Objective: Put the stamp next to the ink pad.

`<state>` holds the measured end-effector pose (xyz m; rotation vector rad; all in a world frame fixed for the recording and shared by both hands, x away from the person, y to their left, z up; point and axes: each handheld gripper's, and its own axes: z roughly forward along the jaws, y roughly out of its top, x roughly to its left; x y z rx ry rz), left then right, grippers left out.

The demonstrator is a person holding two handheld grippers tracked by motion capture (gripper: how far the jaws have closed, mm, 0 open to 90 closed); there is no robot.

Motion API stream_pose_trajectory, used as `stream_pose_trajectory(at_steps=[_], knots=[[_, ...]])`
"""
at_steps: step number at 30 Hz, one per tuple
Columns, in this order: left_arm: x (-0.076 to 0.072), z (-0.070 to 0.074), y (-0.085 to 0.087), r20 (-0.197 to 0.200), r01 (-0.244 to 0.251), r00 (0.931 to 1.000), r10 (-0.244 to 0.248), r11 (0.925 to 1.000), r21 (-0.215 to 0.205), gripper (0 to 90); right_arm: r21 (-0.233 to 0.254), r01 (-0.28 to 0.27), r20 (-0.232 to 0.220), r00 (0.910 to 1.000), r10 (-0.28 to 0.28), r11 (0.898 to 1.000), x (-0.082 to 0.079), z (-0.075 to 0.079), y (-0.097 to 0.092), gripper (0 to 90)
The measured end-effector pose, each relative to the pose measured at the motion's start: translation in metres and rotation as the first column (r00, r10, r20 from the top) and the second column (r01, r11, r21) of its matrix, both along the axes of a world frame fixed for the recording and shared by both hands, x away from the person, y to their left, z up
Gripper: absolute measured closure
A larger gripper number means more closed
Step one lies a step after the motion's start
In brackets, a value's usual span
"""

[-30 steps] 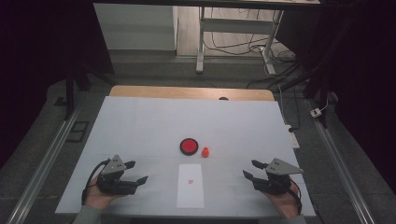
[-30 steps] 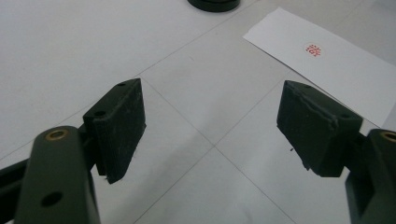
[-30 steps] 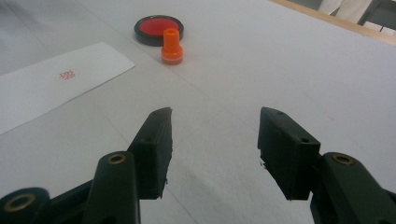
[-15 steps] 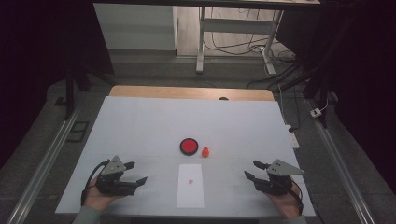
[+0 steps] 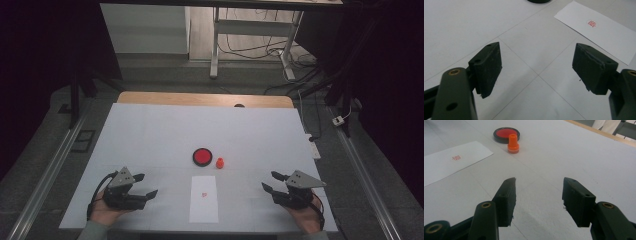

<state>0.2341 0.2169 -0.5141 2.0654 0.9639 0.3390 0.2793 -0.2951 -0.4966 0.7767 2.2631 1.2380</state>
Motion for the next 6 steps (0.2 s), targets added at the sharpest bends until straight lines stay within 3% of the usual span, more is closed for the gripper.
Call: stream_pose_trajectory(at_steps=[6], knots=[[0.0001,-0.0001,0.0000,-0.001,-0.001,1.0000,0.001,1.0000,0.001,23.9,0.001,0.000,0.000,1.0000,0.000,1.000,0.0000,0.0002,0.0000,44.7]])
